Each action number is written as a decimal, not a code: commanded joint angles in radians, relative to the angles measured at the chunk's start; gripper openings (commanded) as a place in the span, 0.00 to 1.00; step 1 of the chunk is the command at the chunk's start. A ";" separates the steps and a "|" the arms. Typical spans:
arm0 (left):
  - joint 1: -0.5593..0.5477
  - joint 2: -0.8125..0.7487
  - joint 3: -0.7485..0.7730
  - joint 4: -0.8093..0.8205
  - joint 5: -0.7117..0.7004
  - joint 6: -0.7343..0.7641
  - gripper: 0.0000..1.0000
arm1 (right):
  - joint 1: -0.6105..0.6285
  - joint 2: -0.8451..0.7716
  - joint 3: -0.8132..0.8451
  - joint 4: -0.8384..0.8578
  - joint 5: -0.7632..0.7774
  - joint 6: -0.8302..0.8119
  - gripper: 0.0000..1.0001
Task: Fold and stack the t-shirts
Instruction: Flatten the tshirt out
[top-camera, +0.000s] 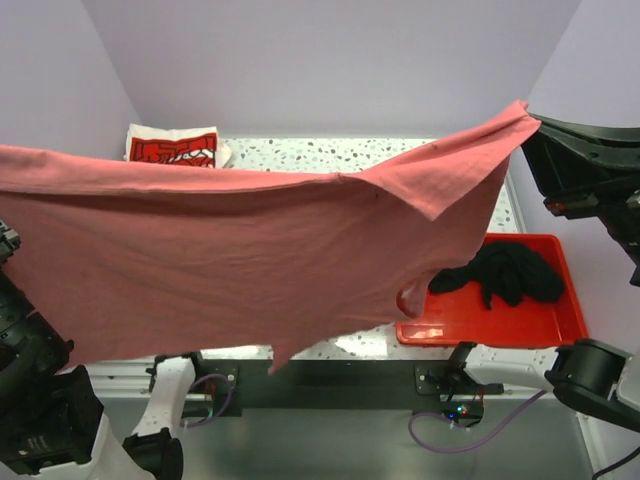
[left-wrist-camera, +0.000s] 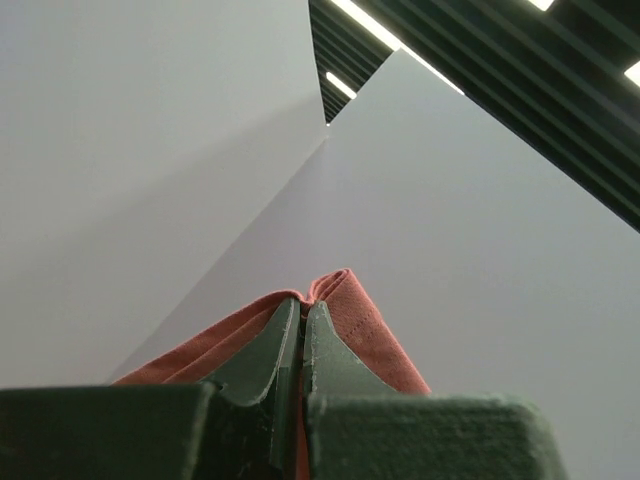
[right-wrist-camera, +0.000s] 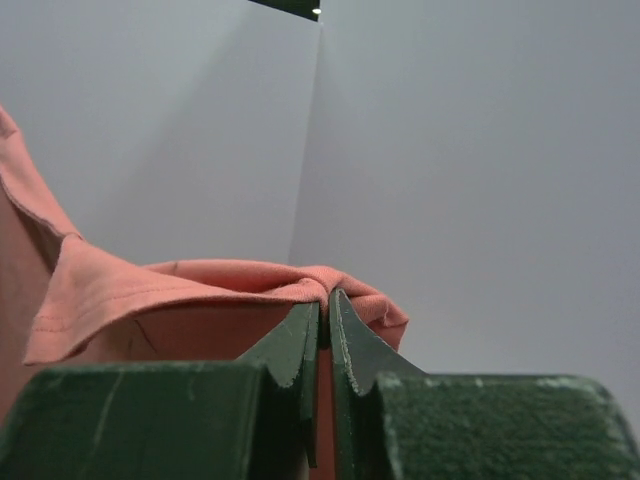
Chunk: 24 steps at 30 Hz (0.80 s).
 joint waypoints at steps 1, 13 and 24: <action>0.004 0.024 -0.001 -0.019 -0.026 0.033 0.00 | -0.001 0.041 0.020 0.045 0.063 -0.054 0.00; 0.006 0.098 -0.513 0.103 -0.025 -0.063 0.00 | -0.077 0.228 -0.383 0.332 0.498 -0.269 0.00; 0.006 0.596 -0.868 0.287 0.133 -0.111 0.00 | -0.332 0.600 -0.665 0.451 0.309 -0.052 0.00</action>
